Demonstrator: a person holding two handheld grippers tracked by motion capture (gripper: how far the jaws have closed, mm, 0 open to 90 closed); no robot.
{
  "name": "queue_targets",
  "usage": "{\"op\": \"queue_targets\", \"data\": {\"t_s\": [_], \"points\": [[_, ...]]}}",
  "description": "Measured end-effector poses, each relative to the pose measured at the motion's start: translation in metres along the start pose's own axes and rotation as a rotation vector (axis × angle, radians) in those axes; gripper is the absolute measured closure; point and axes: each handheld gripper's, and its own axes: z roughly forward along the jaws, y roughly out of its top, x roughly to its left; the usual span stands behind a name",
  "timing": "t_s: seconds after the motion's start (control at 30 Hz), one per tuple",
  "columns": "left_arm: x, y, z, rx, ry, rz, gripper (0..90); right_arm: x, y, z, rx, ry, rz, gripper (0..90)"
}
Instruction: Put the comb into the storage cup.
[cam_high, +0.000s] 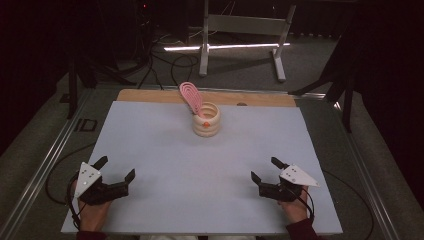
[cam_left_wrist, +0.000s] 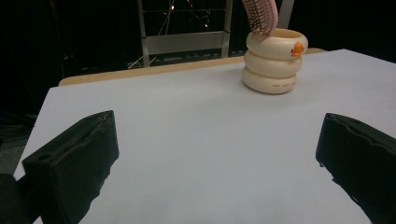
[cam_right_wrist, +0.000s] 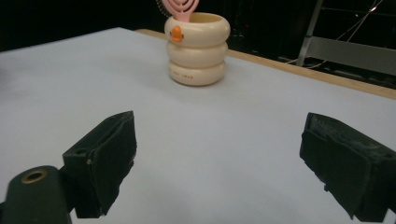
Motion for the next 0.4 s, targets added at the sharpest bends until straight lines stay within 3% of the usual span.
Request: {"op": "queue_targets", "data": {"t_s": [0.23,0.4], "points": [[-0.001,0.0,0.001,0.0,0.005,0.001,0.2,-0.009,-0.004,-0.009,0.0,-0.041,0.019,11.0],[0.0,0.0,0.002,0.007,0.009,-0.001,0.2,-0.01,-0.006,-0.007,0.011,-0.037,0.018,10.9]]}}
